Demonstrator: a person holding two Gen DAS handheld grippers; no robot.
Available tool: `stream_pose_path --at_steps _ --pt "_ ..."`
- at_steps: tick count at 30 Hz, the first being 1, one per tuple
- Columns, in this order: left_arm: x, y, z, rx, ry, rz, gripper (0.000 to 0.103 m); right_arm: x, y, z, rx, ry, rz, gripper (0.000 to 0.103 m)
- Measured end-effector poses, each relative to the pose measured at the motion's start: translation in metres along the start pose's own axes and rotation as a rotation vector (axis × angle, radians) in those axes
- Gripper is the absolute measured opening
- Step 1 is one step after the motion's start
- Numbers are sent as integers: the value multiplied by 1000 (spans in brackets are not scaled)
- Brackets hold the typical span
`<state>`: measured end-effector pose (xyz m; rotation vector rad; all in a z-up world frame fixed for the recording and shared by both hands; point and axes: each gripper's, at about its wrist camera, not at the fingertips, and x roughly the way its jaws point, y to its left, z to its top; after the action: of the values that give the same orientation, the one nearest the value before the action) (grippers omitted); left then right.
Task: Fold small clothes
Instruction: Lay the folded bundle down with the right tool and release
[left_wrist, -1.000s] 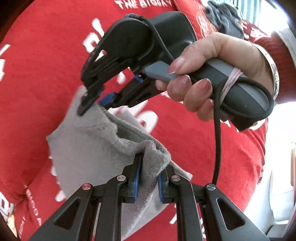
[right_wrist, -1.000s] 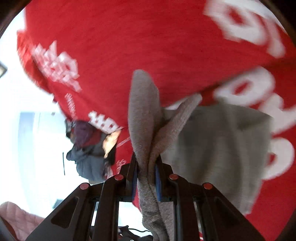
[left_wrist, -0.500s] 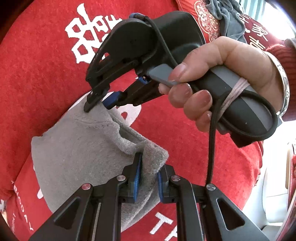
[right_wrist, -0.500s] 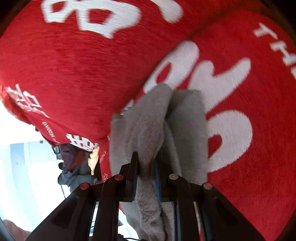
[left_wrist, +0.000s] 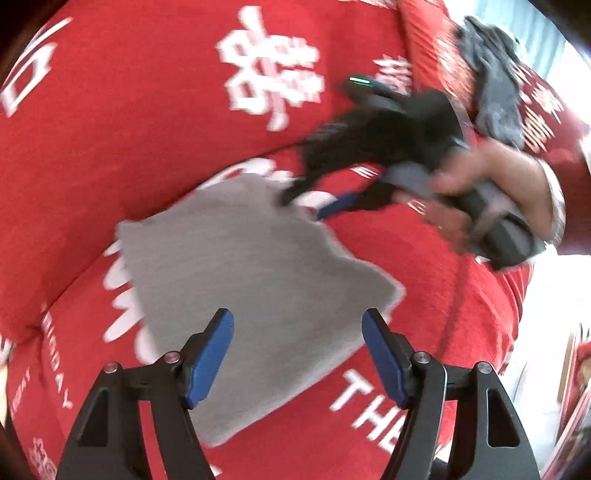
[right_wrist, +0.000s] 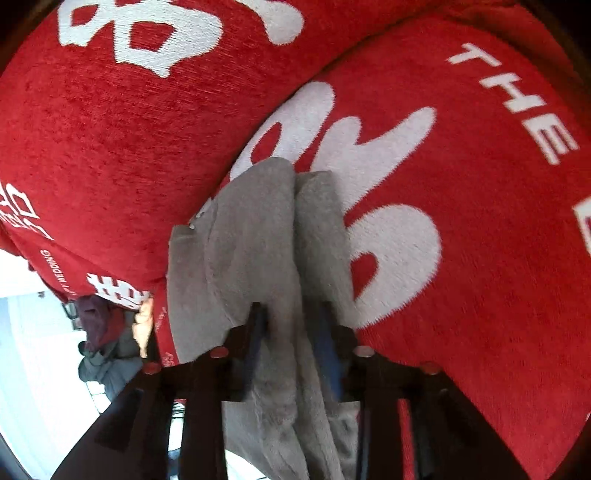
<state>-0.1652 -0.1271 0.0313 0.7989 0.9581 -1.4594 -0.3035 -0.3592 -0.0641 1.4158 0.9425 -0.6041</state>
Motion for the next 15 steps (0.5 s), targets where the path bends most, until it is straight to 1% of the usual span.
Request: stream_pose_path --at_steps 1,2,4,6,8,10,11,12,13,14,15 --pt "-5 14 1 -36 -1 9 73 -4 2 -2 -6 0 -4 55" --pt "-9 31 5 -72 -4 21 73 -8 3 -4 -11 -2 -8 57" --pt "-6 63 4 -161 -9 68 73 -17 5 -10 -14 -8 13 58" --pt "5 101 3 -271 11 111 73 -27 -2 -13 -10 -14 51 58" --pt "24 139 1 -396 39 115 73 -25 3 -17 -9 -5 95 58" --pt "50 167 -3 -480 87 116 73 -18 5 -17 -11 16 90 58" --pt "59 172 -6 -492 106 115 73 -8 7 -17 -16 30 75 57" --pt "67 176 -7 -502 118 114 73 -2 9 -16 -29 44 48 49" --pt "71 177 -8 -509 121 112 73 0 11 -17 -49 51 15 22" --pt "70 174 -8 -504 116 114 73 3 16 -17 -79 62 -23 19" --pt "70 171 -8 -493 109 116 73 4 20 -18 -95 66 -30 18"
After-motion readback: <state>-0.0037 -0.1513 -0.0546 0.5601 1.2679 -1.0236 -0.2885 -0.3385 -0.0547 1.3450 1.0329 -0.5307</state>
